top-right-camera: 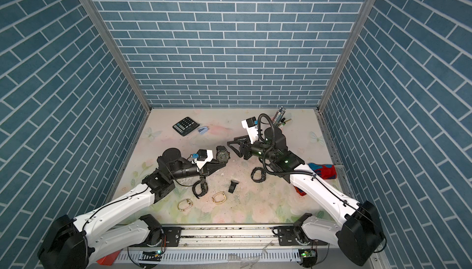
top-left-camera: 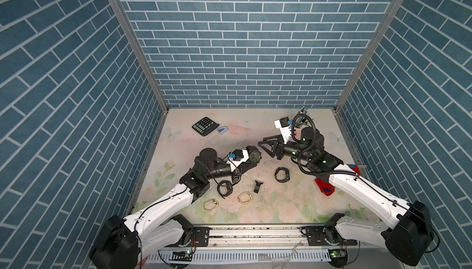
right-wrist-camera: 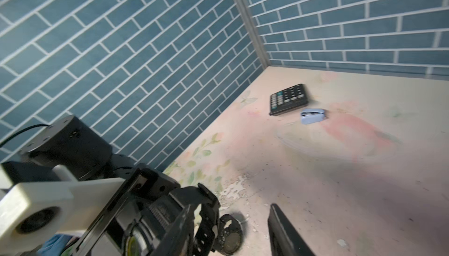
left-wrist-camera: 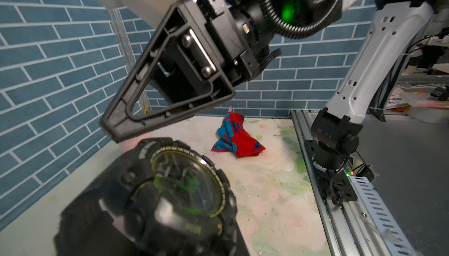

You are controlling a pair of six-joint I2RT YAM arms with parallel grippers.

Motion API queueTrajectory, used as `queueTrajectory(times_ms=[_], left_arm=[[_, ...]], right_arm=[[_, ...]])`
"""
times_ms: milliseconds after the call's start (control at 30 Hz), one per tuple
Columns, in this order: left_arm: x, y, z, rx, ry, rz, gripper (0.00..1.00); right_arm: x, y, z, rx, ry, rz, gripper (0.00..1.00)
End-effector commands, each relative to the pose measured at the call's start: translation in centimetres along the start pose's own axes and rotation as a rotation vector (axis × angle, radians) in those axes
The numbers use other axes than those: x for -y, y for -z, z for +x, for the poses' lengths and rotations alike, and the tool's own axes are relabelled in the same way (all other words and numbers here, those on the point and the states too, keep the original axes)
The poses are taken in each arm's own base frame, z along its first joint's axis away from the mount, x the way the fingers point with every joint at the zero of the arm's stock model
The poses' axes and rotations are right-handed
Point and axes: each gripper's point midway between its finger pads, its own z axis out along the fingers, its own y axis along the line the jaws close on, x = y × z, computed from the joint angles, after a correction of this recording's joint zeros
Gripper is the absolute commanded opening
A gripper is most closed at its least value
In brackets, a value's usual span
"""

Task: Wipe the watch dial
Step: Pick up the watch at the center of the board, then move the cleaning item to the center of the board.

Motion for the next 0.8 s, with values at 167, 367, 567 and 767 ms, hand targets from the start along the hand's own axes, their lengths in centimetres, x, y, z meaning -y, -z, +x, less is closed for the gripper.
queueTrajectory(times_ms=[167, 367, 567, 767], left_arm=[[-1.4, -0.6, 3.3, -0.091, 0.008, -0.070, 0.00], [-2.7, -1.1, 5.9, -0.169, 0.027, -0.125, 0.00], [-3.9, -1.4, 8.8, -0.246, 0.047, -0.186, 0.00], [-4.4, -1.5, 10.5, -0.283, 0.040, -0.211, 0.00]], right_arm=[[7.3, 3.1, 2.2, -0.048, 0.039, 0.441, 0.56], [10.5, 5.5, 4.2, -0.096, 0.025, 0.645, 0.56], [13.1, 8.5, 6.2, -0.116, -0.014, 0.834, 0.58], [14.4, 10.8, 8.7, -0.172, -0.064, 0.947, 0.58]])
